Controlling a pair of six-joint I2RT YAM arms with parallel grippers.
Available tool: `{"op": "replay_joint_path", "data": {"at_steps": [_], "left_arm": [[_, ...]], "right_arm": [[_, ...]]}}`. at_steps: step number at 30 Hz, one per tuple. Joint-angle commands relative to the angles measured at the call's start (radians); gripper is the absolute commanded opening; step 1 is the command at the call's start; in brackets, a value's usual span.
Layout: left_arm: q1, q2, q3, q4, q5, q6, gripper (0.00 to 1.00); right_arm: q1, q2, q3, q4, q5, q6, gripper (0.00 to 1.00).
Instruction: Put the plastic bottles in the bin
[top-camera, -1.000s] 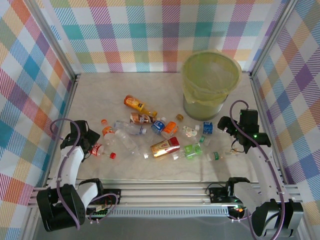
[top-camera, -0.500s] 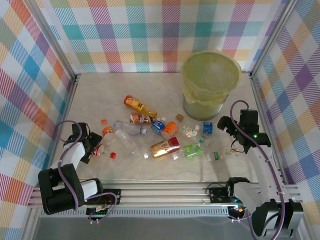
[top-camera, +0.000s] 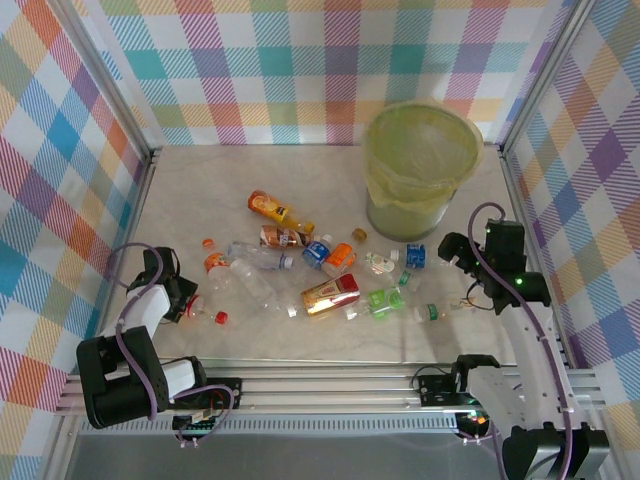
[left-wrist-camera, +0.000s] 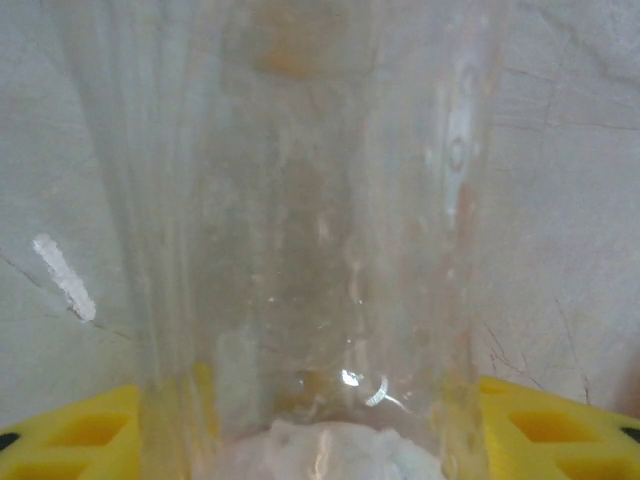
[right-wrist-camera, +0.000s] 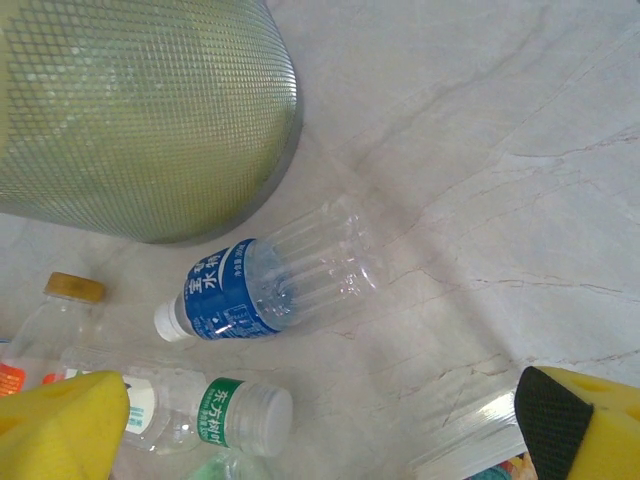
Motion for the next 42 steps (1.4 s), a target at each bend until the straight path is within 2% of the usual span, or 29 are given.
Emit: {"op": "replay_joint_path", "data": {"at_steps": [1, 10, 20, 23, 30, 37, 42], "left_arm": [[0.006, -0.04, 0.009, 0.04, 0.031, 0.013, 0.5], [0.006, -0.268, 0.115, -0.095, 0.009, 0.087, 0.38], [-0.017, -0.386, 0.278, -0.065, 0.186, 0.137, 0.32], [-0.067, -0.388, 0.324, -0.037, 0.221, 0.14, 0.32], [-0.252, -0.368, 0.4, 0.114, 0.298, 0.172, 0.32], [-0.447, -0.3, 0.439, 0.389, 0.439, 0.308, 0.31], [-0.578, -0.246, 0.467, 0.472, 0.518, 0.448, 0.3]], "right_arm": [[0.001, -0.02, 0.051, -0.05, -0.005, -0.003, 1.0], [0.001, -0.029, 0.131, -0.082, -0.063, 0.008, 1.0], [0.002, -0.045, 0.237, -0.091, -0.237, 0.027, 1.0], [0.005, -0.045, 0.26, -0.074, -0.31, 0.033, 1.0], [0.079, -0.038, 0.317, 0.007, -0.415, 0.058, 1.0], [0.172, 0.072, 0.399, 0.133, -0.537, 0.083, 1.0], [0.258, 0.185, 0.478, 0.249, -0.616, 0.109, 1.0]]}}
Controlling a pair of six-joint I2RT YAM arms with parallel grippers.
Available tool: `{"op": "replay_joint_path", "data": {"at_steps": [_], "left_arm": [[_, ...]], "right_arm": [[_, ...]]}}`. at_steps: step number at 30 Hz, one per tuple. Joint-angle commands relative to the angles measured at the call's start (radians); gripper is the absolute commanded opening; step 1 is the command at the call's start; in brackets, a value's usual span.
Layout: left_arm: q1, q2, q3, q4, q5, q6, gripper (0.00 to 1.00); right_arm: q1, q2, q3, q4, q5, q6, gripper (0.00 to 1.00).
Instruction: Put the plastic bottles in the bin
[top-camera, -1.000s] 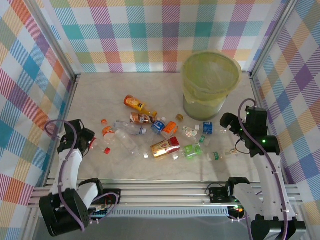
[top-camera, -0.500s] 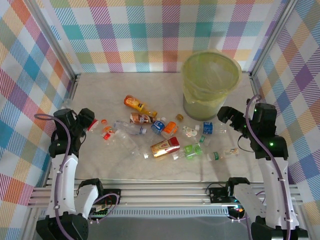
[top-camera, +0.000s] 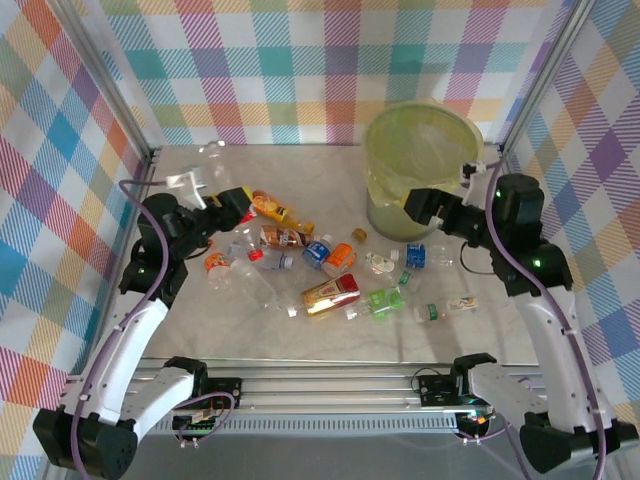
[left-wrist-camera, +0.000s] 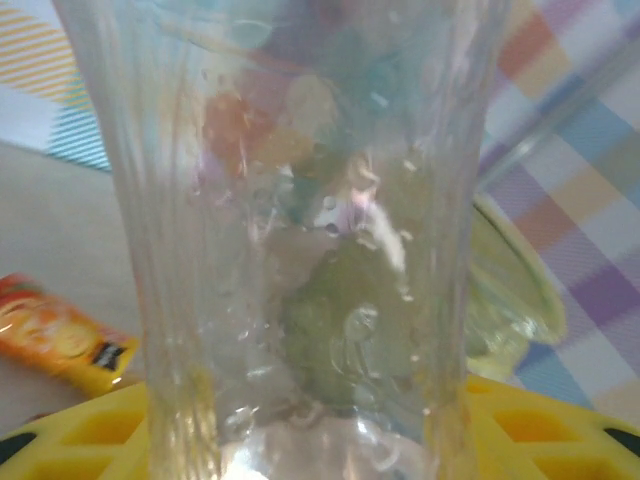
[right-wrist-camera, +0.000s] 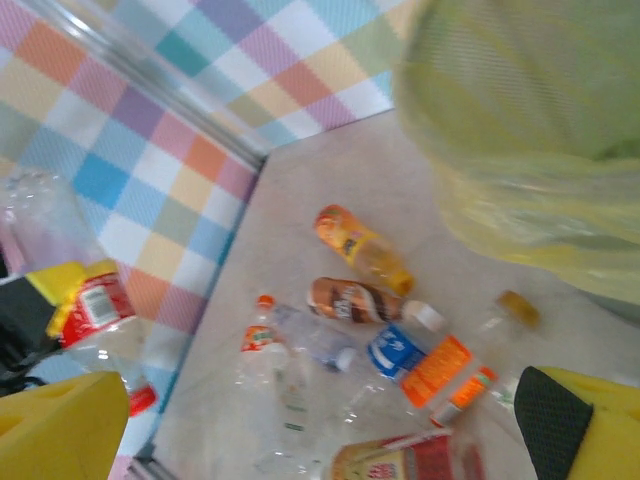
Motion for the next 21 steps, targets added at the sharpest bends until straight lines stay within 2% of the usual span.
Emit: {"op": "replay_joint_path", "data": {"at_steps": [1, 9, 15, 21], "left_arm": [[-0.08, 0.024, 0.055, 0.13, 0.101, 0.149, 0.3], [-0.237, 0.134, 0.116, 0.17, 0.185, 0.262, 0.3], [-0.303, 0.214, 0.176, 0.172, 0.211, 0.285, 0.3], [-0.336, 0.25, 0.204, 0.184, 0.224, 0.289, 0.3]], "right_arm": [[0.058, 0.068, 0.076, 0.128, -0.094, 0.025, 1.0], [0.2, 0.269, 0.229, 0.218, -0.179, -0.004, 1.0], [0.288, 0.372, 0.329, 0.201, -0.199, -0.077, 1.0], [0.341, 0.423, 0.355, 0.224, -0.207, -0.123, 1.0]]}}
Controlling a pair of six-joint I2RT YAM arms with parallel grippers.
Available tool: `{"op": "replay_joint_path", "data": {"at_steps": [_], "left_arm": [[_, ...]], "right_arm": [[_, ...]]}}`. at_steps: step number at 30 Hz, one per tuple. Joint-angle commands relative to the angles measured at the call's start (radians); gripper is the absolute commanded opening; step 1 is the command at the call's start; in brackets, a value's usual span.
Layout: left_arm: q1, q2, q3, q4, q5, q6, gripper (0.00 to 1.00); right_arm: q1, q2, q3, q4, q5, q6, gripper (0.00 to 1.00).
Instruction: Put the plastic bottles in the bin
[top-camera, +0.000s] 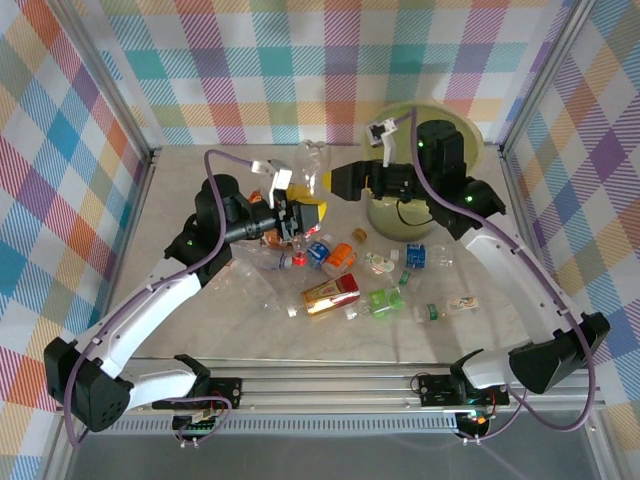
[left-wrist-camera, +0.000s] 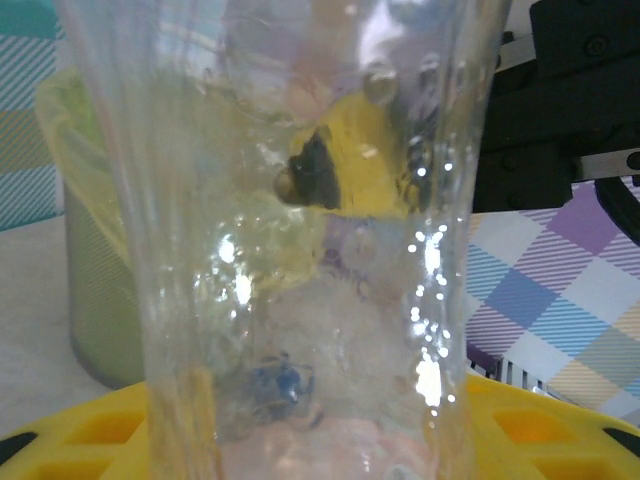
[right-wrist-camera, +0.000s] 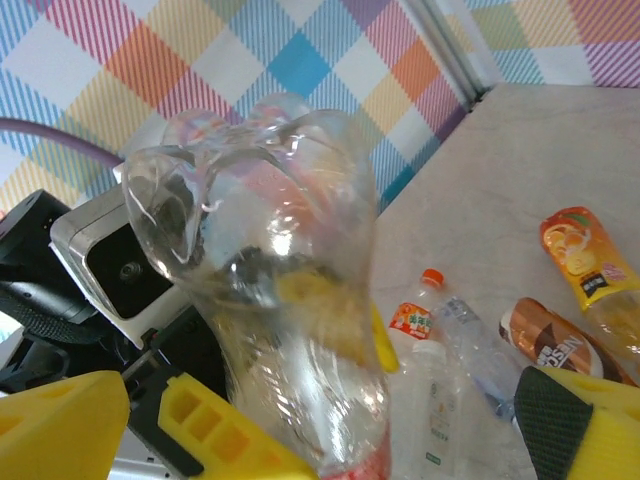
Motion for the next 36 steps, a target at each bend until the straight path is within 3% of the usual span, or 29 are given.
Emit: {"op": "replay_joint_path", "data": {"at_steps": [1, 13, 17, 20, 22, 24, 31, 36], "left_arm": [[-0.02, 0.009, 0.048, 0.065, 0.036, 0.024, 0.3], [-0.063, 0.033, 0.071, 0.042, 0.066, 0.057, 0.32], [-0.07, 0.041, 0.076, 0.029, 0.059, 0.066, 0.36], [-0.071, 0.035, 0.07, 0.027, 0.024, 0.068, 0.49], [-0.071, 0.024, 0.061, 0.025, -0.015, 0.068, 0.67], [-0.071, 0.007, 0.05, 0.017, -0.055, 0.072, 0.98], [-0.07, -0.101, -0.013, -0.019, -0.172, 0.079, 1.0], [-0.071, -0.182, -0.067, -0.04, -0.31, 0.065, 1.0]], "right_arm": [[0.025, 0.025, 0.039, 0.046, -0.032, -0.055, 1.0], [0.045, 0.129, 0.081, 0.113, -0.053, -0.028, 0.83], [0.046, 0.131, 0.067, 0.135, -0.051, -0.015, 0.64], [0.047, 0.118, 0.05, 0.131, -0.021, -0.022, 0.46], [0.046, 0.108, 0.046, 0.114, 0.017, -0.036, 0.37], [0.046, 0.096, 0.049, 0.086, 0.08, -0.062, 0.33], [0.026, 0.067, 0.13, 0.002, 0.35, -0.192, 0.33], [-0.061, 0.092, 0.247, -0.007, 0.495, -0.234, 0.32]]}}
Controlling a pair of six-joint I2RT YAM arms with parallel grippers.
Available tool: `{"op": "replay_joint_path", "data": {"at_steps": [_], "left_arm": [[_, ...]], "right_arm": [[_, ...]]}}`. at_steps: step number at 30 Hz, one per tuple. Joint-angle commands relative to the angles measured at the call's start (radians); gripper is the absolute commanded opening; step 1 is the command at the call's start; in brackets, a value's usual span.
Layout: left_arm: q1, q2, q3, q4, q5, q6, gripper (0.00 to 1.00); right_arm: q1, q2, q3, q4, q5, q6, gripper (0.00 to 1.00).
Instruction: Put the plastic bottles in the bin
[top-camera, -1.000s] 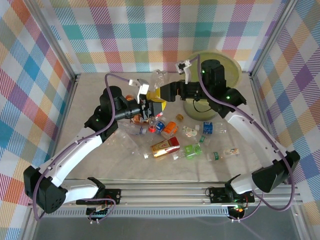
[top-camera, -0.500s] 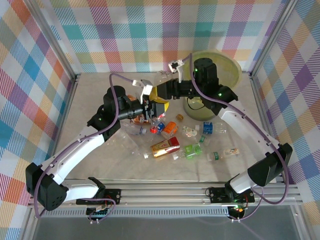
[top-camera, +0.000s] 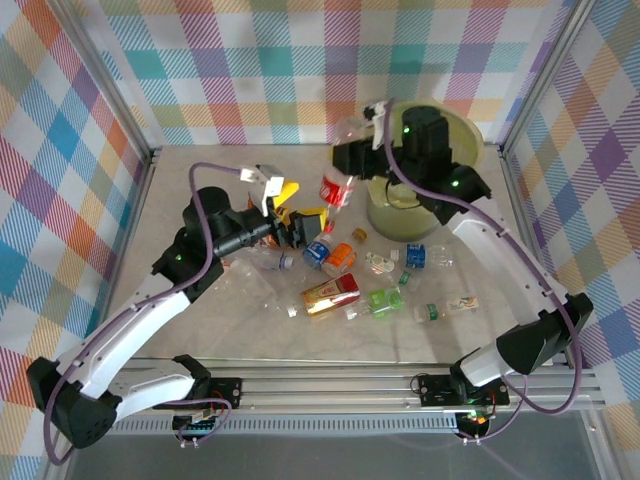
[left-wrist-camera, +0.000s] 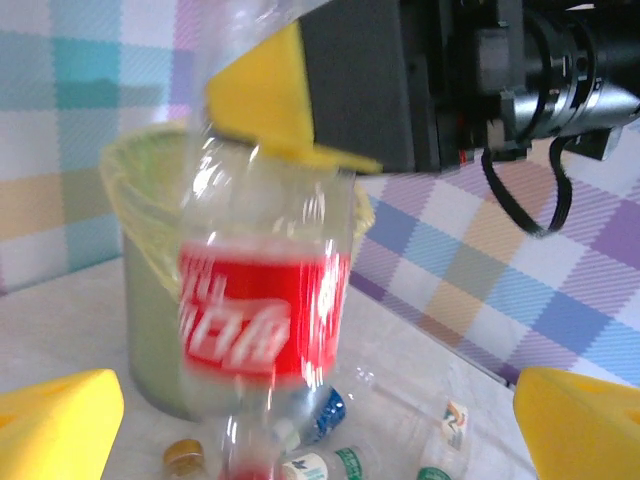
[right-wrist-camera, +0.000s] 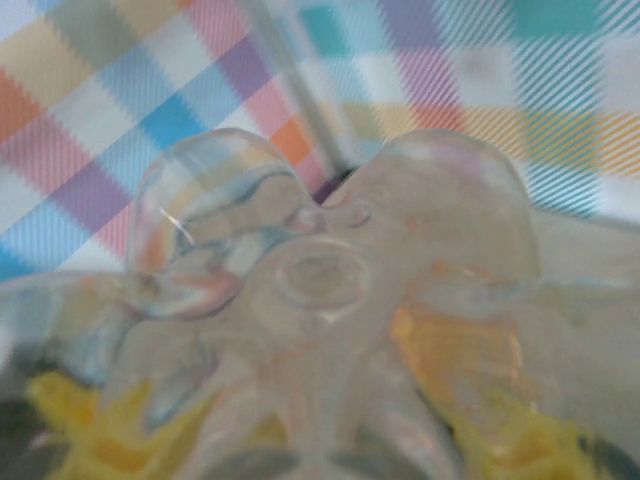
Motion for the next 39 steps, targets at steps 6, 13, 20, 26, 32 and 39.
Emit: {"op": "replay_joint_path", "data": {"at_steps": [6, 13, 20, 26, 32, 39], "left_arm": [[-0.012, -0.09, -0.06, -0.056, -0.229, -0.002, 1.0], [-0.012, -0.097, -0.081, -0.09, -0.308, -0.023, 1.0], [-0.012, -0.091, -0.084, -0.104, -0.355, -0.033, 1.0], [-0.012, -0.081, -0.082, -0.113, -0.372, -0.044, 1.0], [-0.012, -0.064, -0.081, -0.119, -0.394, -0.058, 1.0], [-0.012, -0.05, -0.075, -0.133, -0.41, -0.063, 1.0]], "right_arm": [[-0.156, 0.035, 0.187, 0.066, 0.247, -0.079, 0.31], [-0.223, 0.153, 0.32, 0.028, 0.398, -0.17, 0.32], [-0.243, 0.262, 0.356, -0.07, 0.429, -0.273, 0.35], [-0.276, 0.318, 0.318, -0.151, 0.36, -0.271, 0.39], [-0.295, 0.371, 0.248, -0.17, 0.258, -0.252, 0.43], [-0.306, 0.422, 0.201, -0.171, 0.191, -0.223, 0.52]]}}
